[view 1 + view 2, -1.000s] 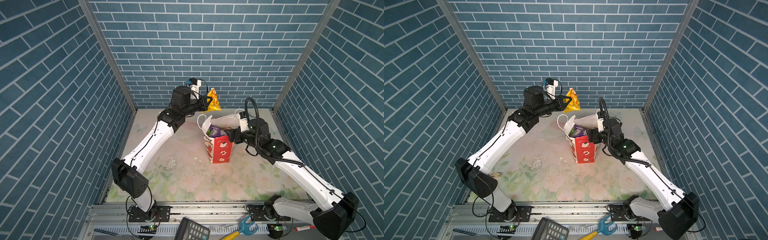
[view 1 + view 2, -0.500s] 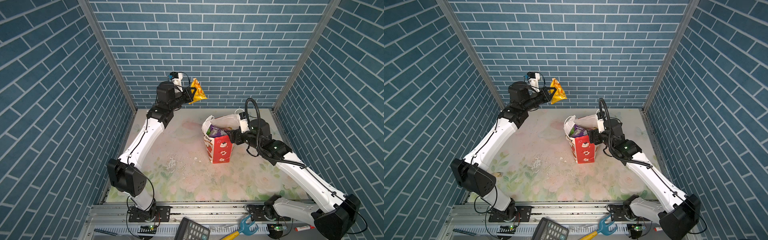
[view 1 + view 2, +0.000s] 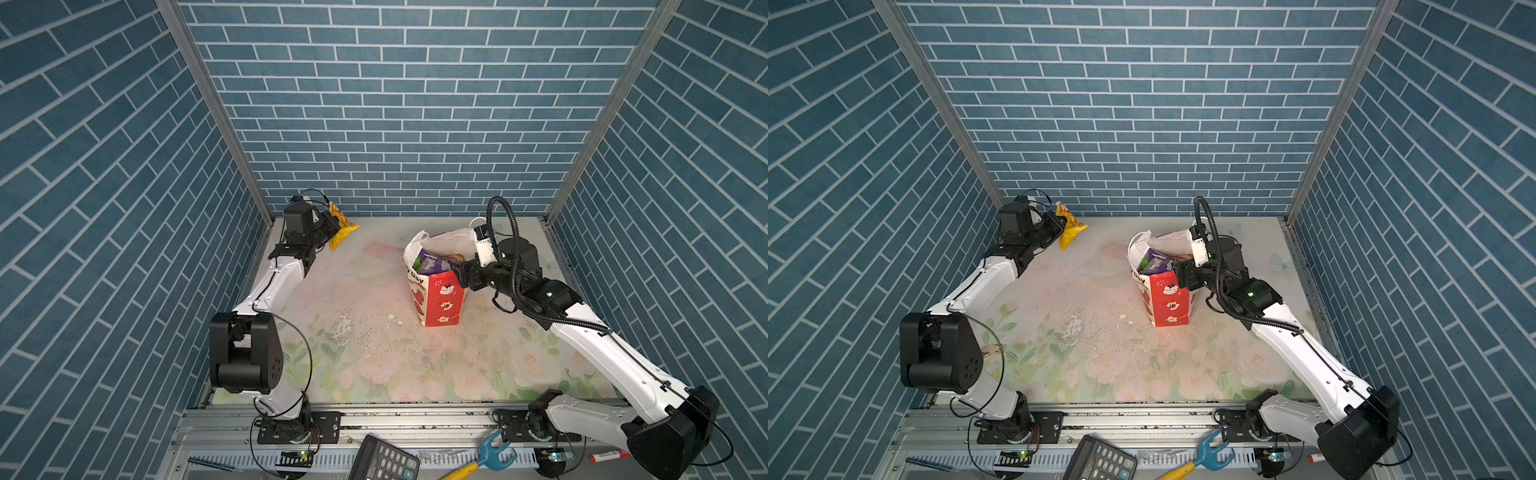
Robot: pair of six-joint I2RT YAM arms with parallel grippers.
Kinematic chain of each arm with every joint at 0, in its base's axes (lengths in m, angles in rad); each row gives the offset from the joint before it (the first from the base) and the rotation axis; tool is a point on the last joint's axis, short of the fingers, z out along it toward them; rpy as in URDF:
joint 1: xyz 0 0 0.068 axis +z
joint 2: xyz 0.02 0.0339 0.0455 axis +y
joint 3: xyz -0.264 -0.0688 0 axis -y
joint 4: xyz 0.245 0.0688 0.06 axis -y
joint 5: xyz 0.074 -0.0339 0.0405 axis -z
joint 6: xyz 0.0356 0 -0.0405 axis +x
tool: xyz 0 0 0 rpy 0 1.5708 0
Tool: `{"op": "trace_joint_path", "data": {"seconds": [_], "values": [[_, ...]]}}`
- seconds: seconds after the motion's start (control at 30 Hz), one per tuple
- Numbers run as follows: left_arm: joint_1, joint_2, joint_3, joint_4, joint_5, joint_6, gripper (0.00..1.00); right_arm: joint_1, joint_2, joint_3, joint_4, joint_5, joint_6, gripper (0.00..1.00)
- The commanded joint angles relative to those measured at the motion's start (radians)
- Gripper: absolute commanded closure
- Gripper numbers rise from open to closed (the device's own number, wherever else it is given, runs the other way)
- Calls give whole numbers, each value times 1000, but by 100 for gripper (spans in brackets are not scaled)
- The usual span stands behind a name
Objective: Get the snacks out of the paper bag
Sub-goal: 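Carry the yellow packet away from the bag and release it on the table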
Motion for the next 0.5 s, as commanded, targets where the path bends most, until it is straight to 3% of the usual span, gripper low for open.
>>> {"op": "trace_joint_path", "data": {"seconds": [0.0, 0.2, 0.37, 0.47], "values": [[29, 64, -30, 96, 25, -29, 100, 3, 22, 41, -24, -19, -38, 19], [61, 184, -43, 82, 33, -36, 100, 3, 66, 77, -50, -57, -45, 20], [62, 228, -68, 61, -33, -27, 100, 4, 70, 63, -48, -62, -36, 20], [62, 246, -62, 27, -65, 16, 91, 3, 67, 50, -41, -75, -9, 21]]}}
